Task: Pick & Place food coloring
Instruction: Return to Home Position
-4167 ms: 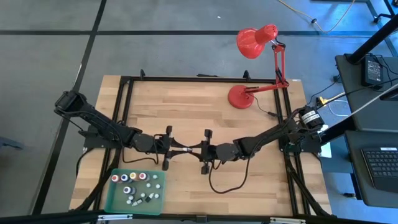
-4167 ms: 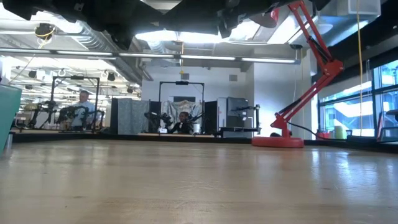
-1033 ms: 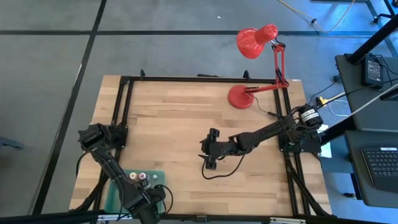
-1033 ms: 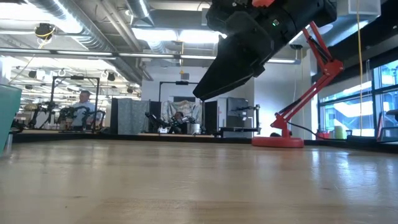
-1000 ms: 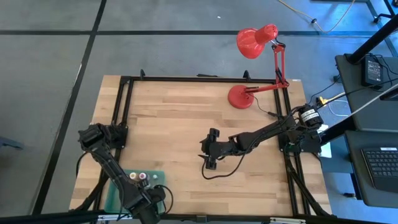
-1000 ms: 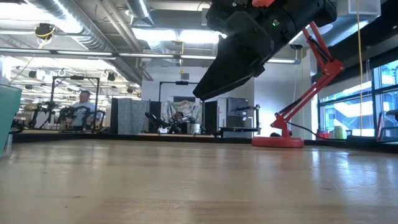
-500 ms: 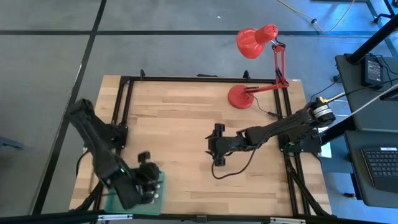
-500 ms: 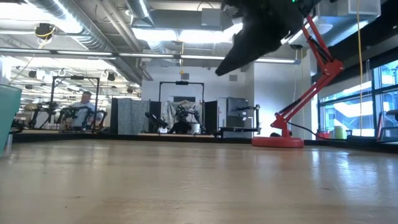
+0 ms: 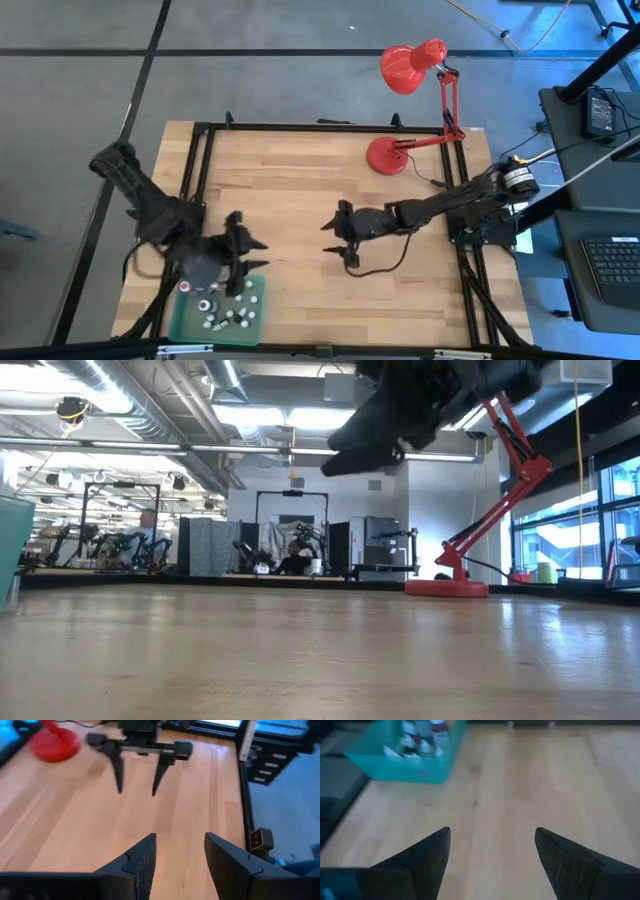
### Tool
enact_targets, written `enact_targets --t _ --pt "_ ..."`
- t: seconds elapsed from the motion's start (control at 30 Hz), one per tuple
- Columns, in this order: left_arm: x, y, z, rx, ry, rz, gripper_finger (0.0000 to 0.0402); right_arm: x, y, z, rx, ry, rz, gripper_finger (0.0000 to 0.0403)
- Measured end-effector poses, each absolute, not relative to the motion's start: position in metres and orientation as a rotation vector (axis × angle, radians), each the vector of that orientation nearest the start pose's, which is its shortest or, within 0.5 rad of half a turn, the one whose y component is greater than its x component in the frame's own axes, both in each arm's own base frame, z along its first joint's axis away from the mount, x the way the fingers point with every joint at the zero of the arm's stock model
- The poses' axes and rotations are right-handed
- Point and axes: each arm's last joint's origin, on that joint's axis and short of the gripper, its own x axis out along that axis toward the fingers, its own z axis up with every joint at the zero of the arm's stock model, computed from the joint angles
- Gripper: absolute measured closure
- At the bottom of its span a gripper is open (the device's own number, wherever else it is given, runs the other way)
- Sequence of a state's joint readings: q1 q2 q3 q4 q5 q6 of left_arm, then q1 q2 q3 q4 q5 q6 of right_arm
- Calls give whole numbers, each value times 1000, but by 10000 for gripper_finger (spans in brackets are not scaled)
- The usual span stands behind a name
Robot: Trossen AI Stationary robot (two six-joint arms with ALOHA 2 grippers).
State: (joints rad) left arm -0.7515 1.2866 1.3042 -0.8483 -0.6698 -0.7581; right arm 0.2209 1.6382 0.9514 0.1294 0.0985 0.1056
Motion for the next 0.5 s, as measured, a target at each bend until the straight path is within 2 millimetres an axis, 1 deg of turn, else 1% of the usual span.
enact_targets --t 0.07,0.1,0.2,0.27,0.37,0.43,0.5 --pt "207 -141 349 -191 599 84 240 338 62 199 47 522 138 110" --pt "213 -131 346 -199 582 40 240 336 56 199 64 516 142 110" --pt "221 -96 343 -210 492 -105 237 328 39 208 103 470 109 110" --pt "216 -75 342 -171 405 -142 236 319 32 211 105 454 91 110" --pt "199 -50 331 -125 314 -111 236 303 27 215 107 390 89 110" --pt "188 -39 324 -111 248 -123 238 291 26 216 100 332 82 110" --pt "177 -32 314 -121 201 -177 239 275 24 213 107 302 53 110"
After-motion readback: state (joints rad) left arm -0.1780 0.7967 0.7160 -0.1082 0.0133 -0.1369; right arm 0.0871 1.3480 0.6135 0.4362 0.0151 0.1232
